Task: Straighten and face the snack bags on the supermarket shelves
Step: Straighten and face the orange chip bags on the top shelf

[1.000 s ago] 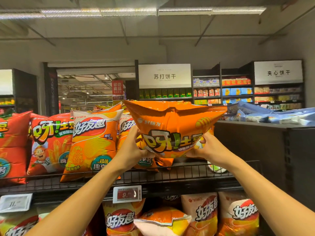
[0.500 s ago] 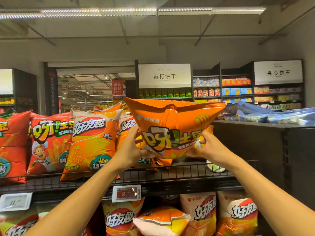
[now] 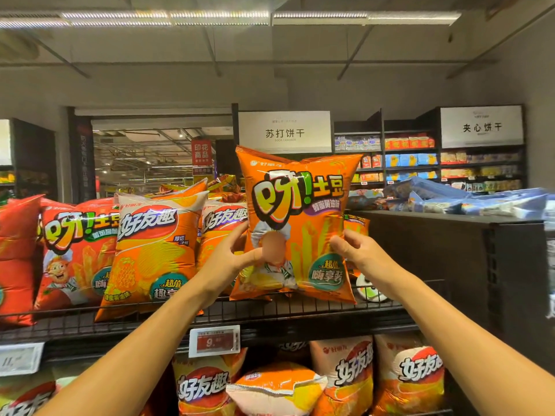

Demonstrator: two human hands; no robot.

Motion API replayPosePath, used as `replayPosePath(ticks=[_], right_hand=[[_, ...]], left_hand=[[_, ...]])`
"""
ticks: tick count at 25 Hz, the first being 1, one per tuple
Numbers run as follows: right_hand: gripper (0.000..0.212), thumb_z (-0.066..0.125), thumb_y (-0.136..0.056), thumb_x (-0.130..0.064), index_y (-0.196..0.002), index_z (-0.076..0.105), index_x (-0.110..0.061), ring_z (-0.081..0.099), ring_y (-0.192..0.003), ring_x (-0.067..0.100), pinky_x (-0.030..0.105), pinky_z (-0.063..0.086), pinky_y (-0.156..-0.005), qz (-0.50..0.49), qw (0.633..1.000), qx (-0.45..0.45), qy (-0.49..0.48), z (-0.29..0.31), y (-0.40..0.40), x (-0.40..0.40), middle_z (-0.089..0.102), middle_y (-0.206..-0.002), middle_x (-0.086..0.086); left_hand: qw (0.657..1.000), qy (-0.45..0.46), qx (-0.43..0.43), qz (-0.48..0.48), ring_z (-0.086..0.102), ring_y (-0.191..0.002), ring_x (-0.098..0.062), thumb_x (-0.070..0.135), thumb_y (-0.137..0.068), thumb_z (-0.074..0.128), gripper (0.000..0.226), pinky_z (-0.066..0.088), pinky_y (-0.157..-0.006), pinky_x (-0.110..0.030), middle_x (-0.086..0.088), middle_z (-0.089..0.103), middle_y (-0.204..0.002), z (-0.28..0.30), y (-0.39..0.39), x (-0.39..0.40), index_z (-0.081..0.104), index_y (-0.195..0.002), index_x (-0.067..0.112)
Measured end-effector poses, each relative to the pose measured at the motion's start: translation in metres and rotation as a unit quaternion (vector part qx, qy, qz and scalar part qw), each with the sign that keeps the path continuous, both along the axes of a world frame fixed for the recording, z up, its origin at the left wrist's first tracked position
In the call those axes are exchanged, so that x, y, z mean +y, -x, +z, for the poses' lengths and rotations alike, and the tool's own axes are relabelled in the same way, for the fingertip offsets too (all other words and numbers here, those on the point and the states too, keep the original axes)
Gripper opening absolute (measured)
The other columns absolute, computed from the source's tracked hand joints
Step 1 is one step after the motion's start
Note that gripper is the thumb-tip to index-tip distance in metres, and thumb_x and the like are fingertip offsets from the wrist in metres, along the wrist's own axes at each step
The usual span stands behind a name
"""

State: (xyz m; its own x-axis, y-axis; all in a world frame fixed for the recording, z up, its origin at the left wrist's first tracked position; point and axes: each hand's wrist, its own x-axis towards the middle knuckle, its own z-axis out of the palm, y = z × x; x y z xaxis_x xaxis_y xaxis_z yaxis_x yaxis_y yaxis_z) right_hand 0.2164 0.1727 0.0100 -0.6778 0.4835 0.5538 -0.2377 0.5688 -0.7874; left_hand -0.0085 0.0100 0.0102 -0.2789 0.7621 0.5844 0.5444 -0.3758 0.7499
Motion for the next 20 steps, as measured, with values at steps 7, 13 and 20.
replayPosePath(ticks=[7,13,20], right_hand=[[0.102,0.072,-0.034,-0.091,-0.112,0.064,-0.025,0.073,-0.092,0.003,0.014,0.055,-0.066,0.013,1.0,0.004,0.015,-0.003,0.0,0.003,0.078,-0.097,-0.015],[0.091,0.07,-0.052,-0.083,-0.122,0.058,-0.026,0.072,-0.095,0.002,0.016,0.056,-0.065,0.015,0.998,0.011,0.054,-0.005,0.002,0.004,0.072,-0.12,0.001],[0.137,0.073,-0.025,-0.09,-0.141,0.044,-0.024,0.06,-0.12,0.015,0.023,0.053,-0.084,-0.002,0.998,-0.003,0.057,-0.004,0.004,0.001,0.061,-0.132,0.002]], left_hand=[[1.0,-0.005,-0.024,0.003,0.045,-0.134,-0.005,0.067,-0.053,0.081,0.097,0.048,-0.103,-0.034,0.021,0.054,-0.139,-0.003,-0.004,0.004,0.044,-0.14,0.046],[0.999,-0.012,-0.047,0.016,0.04,-0.139,-0.019,0.078,-0.036,0.081,0.117,0.038,-0.112,-0.052,0.003,0.046,-0.149,0.0,-0.008,0.007,0.044,-0.14,0.038],[0.997,-0.025,-0.065,0.022,0.047,-0.133,-0.02,0.067,-0.05,0.079,0.09,0.044,-0.108,-0.048,0.005,0.055,-0.14,-0.002,-0.008,0.013,0.052,-0.132,0.042]])
